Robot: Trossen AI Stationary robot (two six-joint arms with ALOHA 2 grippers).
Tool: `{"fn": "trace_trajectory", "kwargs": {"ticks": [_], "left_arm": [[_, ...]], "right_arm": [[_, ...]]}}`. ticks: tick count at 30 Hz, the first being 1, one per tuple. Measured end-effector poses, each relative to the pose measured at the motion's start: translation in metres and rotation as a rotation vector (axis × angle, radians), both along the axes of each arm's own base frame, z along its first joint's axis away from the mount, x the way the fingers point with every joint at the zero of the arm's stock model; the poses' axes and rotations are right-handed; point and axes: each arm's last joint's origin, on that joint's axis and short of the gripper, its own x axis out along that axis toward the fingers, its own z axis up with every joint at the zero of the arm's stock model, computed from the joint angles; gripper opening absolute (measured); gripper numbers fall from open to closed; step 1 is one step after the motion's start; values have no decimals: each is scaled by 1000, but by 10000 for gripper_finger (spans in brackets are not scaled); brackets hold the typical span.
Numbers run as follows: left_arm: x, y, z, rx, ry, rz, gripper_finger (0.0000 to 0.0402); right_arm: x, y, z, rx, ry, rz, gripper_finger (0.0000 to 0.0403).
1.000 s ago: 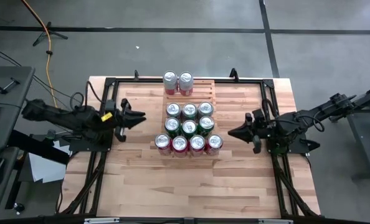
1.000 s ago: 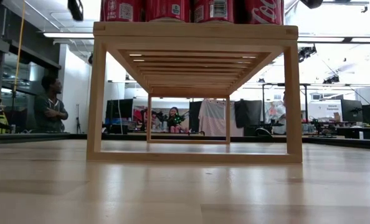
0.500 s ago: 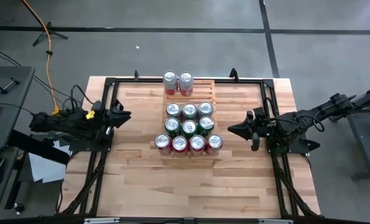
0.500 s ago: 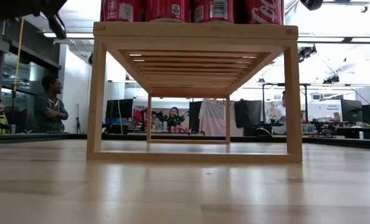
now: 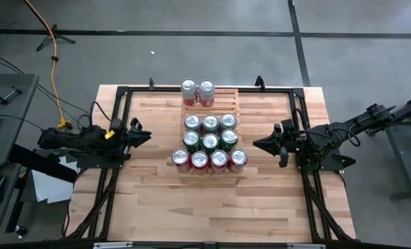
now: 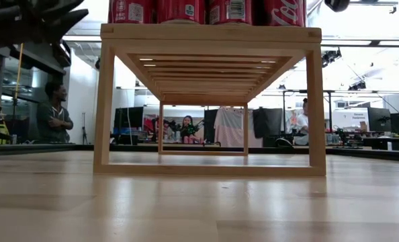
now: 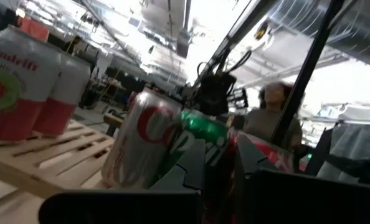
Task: Place canned beverage on shelf
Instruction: Return to Home Position
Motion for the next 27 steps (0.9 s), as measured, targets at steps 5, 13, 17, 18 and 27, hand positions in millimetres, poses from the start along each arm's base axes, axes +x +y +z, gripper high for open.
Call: {"fn": "trace_trajectory", "kwargs": {"ticks": [5,13,17,18,27], "left_arm": [[0,0,-1,15,7,2,0],[3,0,-8,13,88,-4,0],[3,-1,-10,20,109,-3,1],[3,-1,-10,20,109,-2,1],[3,-1,-10,21,113,-2,1]], "right_arm": [[-1,0,-1,32,15,8,0],[-8,-3,-6,10,70,15,0],[-15,-6,-10,-59,126,20,0],[-17,-7,-11,-86,141,15,0],[-43,-38,-11,-378,206,-45,0]]}}
